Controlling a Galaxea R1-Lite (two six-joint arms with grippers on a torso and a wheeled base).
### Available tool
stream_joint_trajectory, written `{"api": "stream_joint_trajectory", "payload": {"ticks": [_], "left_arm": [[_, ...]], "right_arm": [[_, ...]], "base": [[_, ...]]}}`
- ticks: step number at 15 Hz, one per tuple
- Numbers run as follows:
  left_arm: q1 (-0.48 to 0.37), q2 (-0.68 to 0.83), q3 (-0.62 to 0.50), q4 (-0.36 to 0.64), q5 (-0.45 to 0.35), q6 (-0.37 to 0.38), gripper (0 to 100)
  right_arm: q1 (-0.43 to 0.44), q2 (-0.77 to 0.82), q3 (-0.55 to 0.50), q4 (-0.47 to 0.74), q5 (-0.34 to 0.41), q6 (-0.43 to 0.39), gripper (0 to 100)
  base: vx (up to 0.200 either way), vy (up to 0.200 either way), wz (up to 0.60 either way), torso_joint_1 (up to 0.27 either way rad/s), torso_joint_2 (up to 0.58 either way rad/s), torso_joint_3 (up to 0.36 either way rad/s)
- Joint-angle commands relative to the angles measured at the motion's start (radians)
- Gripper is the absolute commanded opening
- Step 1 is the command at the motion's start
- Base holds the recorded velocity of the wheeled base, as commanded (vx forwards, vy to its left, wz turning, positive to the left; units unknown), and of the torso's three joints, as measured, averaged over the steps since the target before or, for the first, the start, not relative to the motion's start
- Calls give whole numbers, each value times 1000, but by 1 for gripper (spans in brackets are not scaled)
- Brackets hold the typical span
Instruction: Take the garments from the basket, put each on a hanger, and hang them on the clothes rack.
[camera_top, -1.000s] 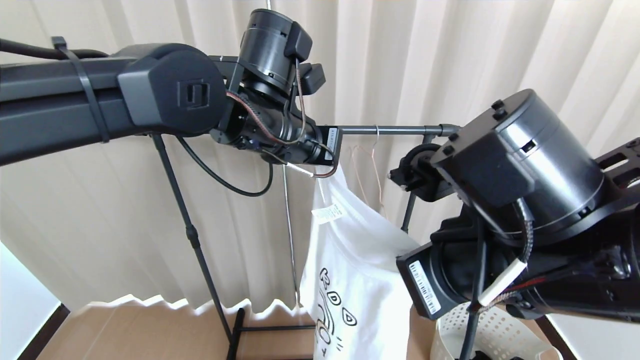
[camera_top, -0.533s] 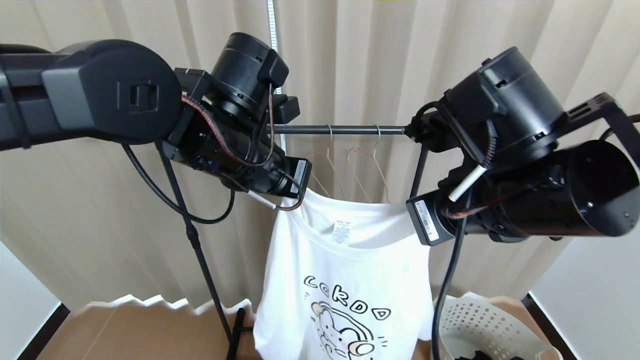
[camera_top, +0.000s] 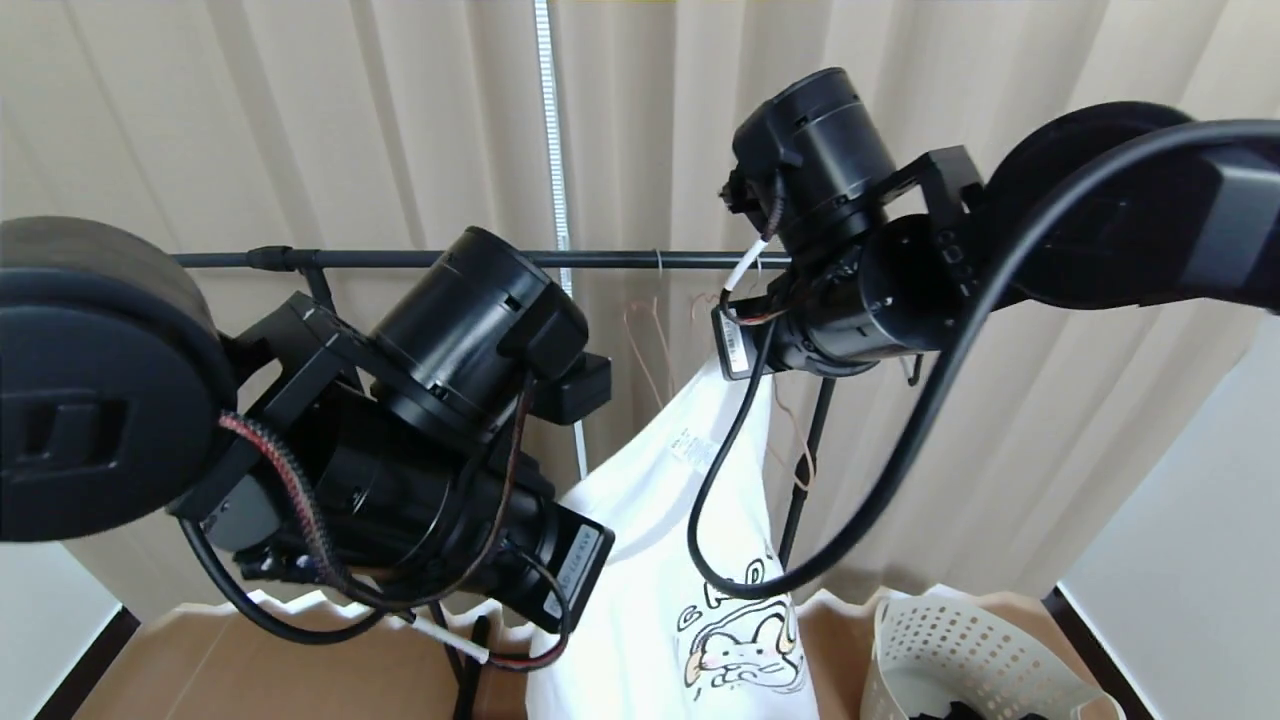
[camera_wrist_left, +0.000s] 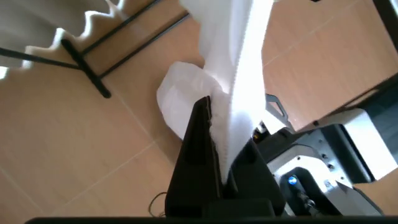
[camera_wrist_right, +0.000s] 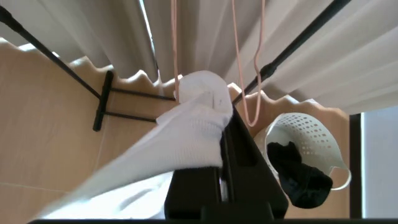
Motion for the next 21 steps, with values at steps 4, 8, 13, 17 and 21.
{"api": "stream_joint_trajectory", "payload": {"ticks": [4, 8, 13, 17, 21], "left_arm": [[-148, 22, 10, -177, -1, -122, 0], [-151, 48, 4, -190, 1, -162, 0], [-128, 27, 10, -187, 13, -175, 0], [-39, 18, 4, -187, 36, -169, 0], [31, 54, -38, -198, 38, -146, 0]], "right_arm": [[-2, 110, -37, -28, 4, 45, 0], [-2, 101, -37, -26, 7, 57, 0], [-5, 52, -37, -5, 7, 80, 0], [-36, -111, 111, 2, 6, 85, 0], [-36, -261, 292, 2, 3, 82, 0]], "base": [[0, 0, 0, 0, 0, 0], [0, 0, 0, 0, 0, 0], [0, 0, 0, 0, 0, 0], [0, 0, 0, 0, 0, 0], [0, 0, 0, 0, 0, 0]]}}
